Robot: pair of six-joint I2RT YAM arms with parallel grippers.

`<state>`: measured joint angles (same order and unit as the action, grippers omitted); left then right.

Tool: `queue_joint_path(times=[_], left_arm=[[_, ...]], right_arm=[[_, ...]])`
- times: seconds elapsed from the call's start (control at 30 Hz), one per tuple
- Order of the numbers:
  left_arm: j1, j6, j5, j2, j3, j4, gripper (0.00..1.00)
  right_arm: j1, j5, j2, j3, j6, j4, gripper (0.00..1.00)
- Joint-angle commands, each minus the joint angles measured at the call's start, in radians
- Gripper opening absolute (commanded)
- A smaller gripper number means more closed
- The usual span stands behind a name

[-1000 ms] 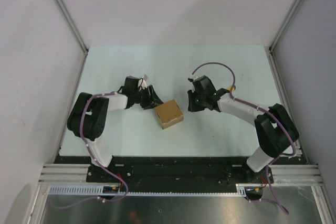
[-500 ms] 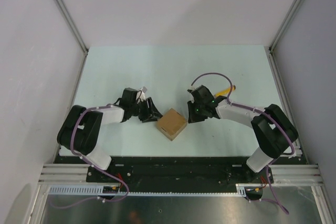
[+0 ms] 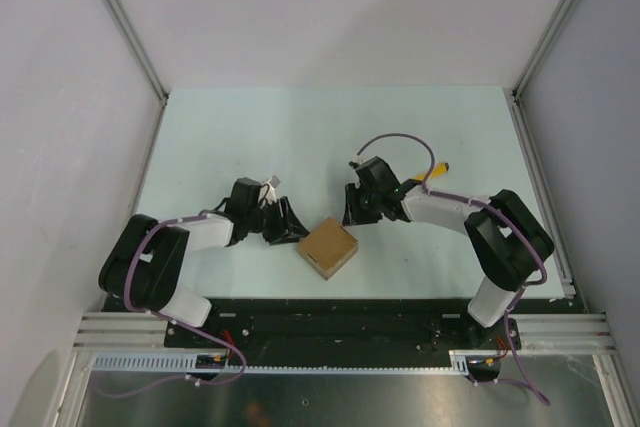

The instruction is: Unpack the express box

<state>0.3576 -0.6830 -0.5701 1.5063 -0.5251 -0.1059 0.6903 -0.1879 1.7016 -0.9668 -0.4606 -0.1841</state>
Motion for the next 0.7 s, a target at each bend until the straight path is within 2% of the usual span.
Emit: queue_joint_path(times=[0.0,0.07,0.17,0.27,0.43,0.5,0.67], left_arm=[[0.007,-0.006,0.108,-0.032,0.017,0.051,0.53],[0.007,-0.012,0.134,-0.032,0.010,0.069,0.53],[0.007,-0.020,0.199,-0.040,0.002,0.098,0.53],[0.007,-0.007,0.256,-0.060,-0.006,0.136,0.54],[0.007,0.043,0.262,-0.047,-0.036,0.186,0.53],[0.007,0.054,0.262,-0.041,-0.050,0.204,0.53],[0.007,0.065,0.259,-0.043,-0.072,0.221,0.52]], right_arm=[[-0.046,0.186,-0.034,-0.069,-0.035,-0.098,0.37],[-0.066,0.285,-0.057,-0.066,-0.039,-0.205,0.38],[-0.069,0.303,-0.111,-0.033,-0.036,-0.308,0.36],[-0.019,0.260,-0.187,0.025,-0.023,-0.368,0.33],[0.089,0.145,-0.310,0.103,-0.004,-0.413,0.28],[0.104,0.090,-0.322,0.125,-0.004,-0.400,0.27],[0.097,0.009,-0.266,0.131,0.031,-0.215,0.28]])
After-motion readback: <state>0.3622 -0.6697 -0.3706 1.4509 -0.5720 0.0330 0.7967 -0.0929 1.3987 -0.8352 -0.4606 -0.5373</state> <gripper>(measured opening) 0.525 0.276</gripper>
